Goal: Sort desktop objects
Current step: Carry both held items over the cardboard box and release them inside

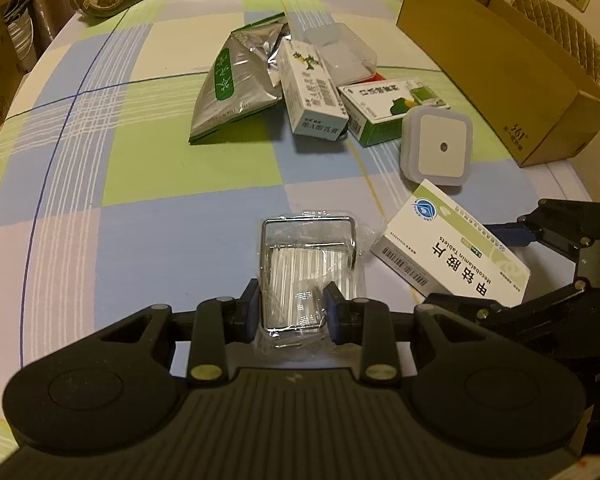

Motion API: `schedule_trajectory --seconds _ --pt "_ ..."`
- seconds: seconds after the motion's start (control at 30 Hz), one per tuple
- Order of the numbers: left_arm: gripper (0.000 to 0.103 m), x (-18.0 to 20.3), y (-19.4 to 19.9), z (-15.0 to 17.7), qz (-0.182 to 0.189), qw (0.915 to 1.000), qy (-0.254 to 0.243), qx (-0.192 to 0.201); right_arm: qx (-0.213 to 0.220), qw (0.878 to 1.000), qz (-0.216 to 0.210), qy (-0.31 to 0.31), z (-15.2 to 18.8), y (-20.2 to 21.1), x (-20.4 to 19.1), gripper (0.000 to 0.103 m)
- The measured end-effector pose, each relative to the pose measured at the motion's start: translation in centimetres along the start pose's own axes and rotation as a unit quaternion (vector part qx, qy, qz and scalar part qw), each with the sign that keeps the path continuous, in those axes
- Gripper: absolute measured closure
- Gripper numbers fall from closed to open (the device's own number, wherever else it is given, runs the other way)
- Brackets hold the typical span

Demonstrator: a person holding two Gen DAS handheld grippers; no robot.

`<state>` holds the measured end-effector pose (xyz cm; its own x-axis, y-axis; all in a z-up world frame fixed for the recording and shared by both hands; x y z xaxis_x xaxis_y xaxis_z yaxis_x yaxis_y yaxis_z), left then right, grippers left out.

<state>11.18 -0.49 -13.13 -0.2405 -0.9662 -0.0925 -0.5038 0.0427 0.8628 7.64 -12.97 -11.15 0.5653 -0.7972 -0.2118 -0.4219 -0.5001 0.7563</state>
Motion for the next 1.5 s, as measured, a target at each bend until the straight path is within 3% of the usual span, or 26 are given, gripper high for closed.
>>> schedule_trajectory --seconds 0.33,0.53,0.8,1.03,1.27,1.5 --pt "0.076 1.4 3.2 -1.1 0.011 0.9993 -0.003 0.034 0.045 0.999 0.025 -0.017 -0.9 5.3 0.6 0.035" --pt "0.076 4.2 5.6 -3.1 0.03 0.9973 -0.021 0.063 0.086 0.994 0.064 -0.033 -2.1 10.2 2.8 0.035" --pt "0.076 10.7 8.3 -8.9 0.076 0.9889 -0.06 0.113 0.143 0.976 0.147 -0.079 -4.8 18.1 11.4 0.035" --pt "0.076 17.9 9.9 -15.4 0.108 0.9789 -0.083 0.153 0.16 0.961 0.192 -0.122 -6.0 21.0 19.8 0.035" --pt "0.076 24.5 8.1 -20.4 0.129 0.9769 -0.086 0.147 0.165 0.954 0.187 -0.165 -4.9 21.1 25.5 0.035" --pt "0.076 28.3 4.9 -22.2 0.136 0.9781 -0.091 0.129 0.175 0.949 0.179 -0.192 -4.4 21.1 28.0 0.035"
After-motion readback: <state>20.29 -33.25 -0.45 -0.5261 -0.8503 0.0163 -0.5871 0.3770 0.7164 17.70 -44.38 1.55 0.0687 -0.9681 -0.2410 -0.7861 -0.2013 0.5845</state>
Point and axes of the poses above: each gripper's, at about its wrist camera, not at the fingertips, and y roughly against the way its jaws point, x to its right, z to its underside, the point moved 7 cm from there along -y, roughly the way its jaws point, and after that the axes turned 13 degrees about -z, right-handed, at the moved point
